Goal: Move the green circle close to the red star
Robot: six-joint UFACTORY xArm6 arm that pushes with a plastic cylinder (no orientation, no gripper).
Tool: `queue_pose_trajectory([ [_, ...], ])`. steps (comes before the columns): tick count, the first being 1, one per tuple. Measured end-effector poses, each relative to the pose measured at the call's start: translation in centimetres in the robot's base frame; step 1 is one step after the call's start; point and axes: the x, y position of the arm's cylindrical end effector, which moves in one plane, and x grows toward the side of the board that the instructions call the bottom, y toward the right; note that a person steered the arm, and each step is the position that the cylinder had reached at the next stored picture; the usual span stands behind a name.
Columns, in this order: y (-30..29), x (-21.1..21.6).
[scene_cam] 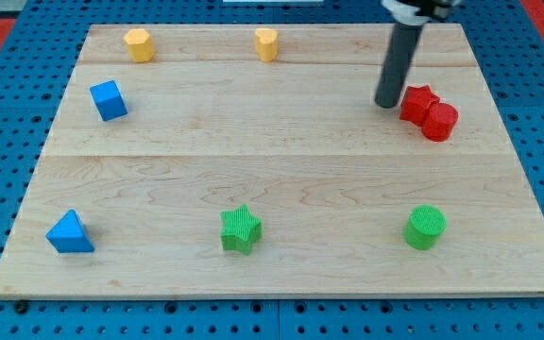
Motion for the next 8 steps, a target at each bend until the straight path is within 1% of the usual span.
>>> queue_pose_trajectory([
  [1, 0.3, 9.3],
  [2, 5.6, 12.9],
  [3, 8.3, 13.2],
  [4, 8.7, 18.3],
  [5, 10.4, 20.9],
  [6, 9.1, 24.8],
  [7, 3.6, 21.2],
  [8, -1.7, 15.6],
])
